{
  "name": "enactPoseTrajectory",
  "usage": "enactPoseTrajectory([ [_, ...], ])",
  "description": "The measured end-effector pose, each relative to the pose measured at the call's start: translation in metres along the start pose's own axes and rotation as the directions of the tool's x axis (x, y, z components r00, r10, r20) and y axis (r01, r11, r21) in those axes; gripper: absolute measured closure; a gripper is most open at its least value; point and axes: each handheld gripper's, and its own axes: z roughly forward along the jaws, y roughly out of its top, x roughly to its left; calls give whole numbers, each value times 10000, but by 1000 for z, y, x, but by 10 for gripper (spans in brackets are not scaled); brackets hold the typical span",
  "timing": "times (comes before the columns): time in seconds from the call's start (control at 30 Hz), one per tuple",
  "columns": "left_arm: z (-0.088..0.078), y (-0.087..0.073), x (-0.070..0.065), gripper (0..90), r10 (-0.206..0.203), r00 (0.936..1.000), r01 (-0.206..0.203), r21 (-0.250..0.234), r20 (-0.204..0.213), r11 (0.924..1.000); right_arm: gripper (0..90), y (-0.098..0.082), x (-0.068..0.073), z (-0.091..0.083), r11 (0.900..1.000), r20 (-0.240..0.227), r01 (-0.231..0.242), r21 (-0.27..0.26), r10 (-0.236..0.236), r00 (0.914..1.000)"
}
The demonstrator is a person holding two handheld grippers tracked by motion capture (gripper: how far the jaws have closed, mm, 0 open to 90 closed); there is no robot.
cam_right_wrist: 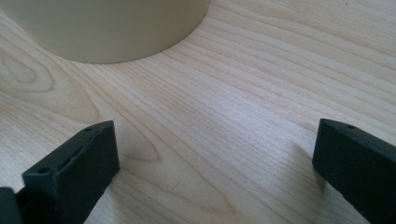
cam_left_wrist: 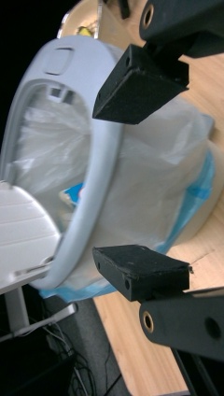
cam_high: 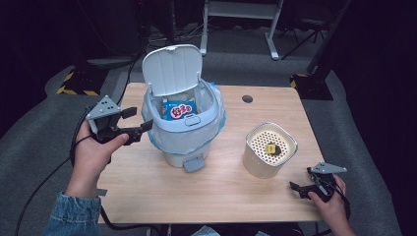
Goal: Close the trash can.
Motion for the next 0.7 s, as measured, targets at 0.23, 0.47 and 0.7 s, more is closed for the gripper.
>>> enactPoseTrajectory([
  [0.23,2,25,2,265,-77,9995,57,-697,-294,9976,5,0,0,0,10000,1,1,0,-1,10000],
  [0.47,12,47,11,259,-180,9989,131,-1125,-425,9936,5,0,0,0,10000,2,2,-4,-2,10000],
  [0.7,21,63,21,260,-245,9978,149,-1520,-613,9883,5,0,0,0,10000,5,1,-2,-1,10000],
])
